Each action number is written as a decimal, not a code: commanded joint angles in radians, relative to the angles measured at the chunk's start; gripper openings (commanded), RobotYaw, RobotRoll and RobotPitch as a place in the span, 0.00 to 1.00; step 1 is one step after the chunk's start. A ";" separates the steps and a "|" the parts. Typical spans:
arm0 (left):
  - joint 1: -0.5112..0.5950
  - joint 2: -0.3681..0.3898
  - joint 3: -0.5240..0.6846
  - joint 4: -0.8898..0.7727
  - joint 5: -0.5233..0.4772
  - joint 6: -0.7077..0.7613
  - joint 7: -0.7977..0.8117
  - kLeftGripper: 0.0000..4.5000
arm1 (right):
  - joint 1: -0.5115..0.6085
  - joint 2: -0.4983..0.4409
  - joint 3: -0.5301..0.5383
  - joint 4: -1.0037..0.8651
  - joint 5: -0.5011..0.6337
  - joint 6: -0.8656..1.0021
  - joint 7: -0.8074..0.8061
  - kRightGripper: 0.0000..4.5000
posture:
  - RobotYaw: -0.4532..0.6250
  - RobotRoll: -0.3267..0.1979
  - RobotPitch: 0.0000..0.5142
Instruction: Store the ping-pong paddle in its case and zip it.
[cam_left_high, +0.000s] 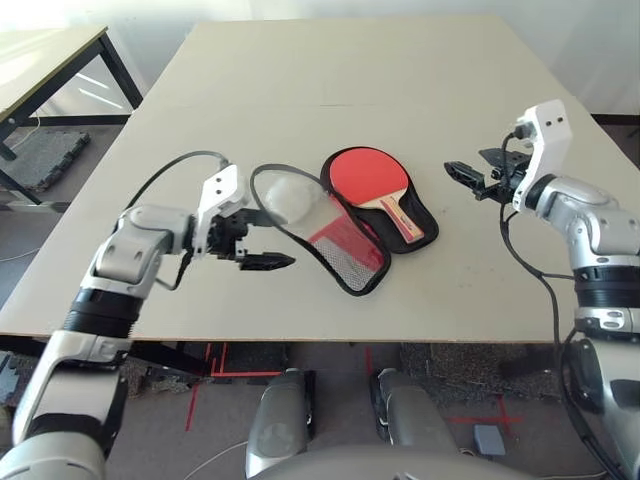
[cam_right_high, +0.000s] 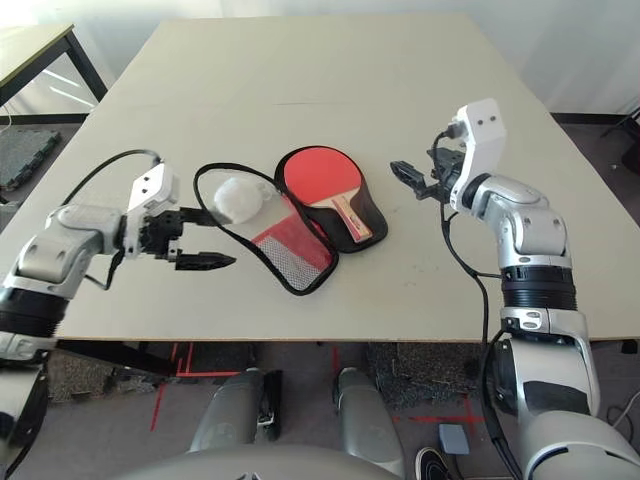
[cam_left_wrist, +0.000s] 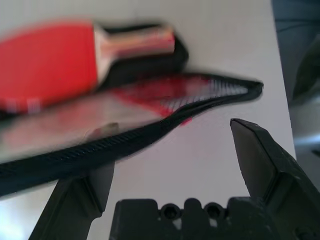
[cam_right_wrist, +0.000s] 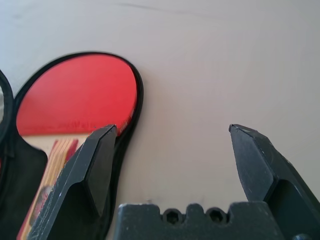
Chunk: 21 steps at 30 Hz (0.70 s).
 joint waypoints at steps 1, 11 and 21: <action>-0.071 -0.083 -0.036 0.099 0.035 -0.076 0.017 1.00 | 0.041 0.000 -0.022 -0.035 0.034 0.008 0.016 0.99 | 0.47 0.62 0.20; -0.345 -0.397 -0.048 0.577 0.171 -0.392 0.207 1.00 | 0.139 0.017 -0.121 -0.148 0.211 0.172 0.025 0.99 | 0.40 0.62 0.20; -0.340 -0.392 -0.035 0.647 0.189 -0.447 0.121 1.00 | 0.202 0.042 -0.118 -0.191 0.288 0.243 0.024 0.99 | 0.40 0.62 0.19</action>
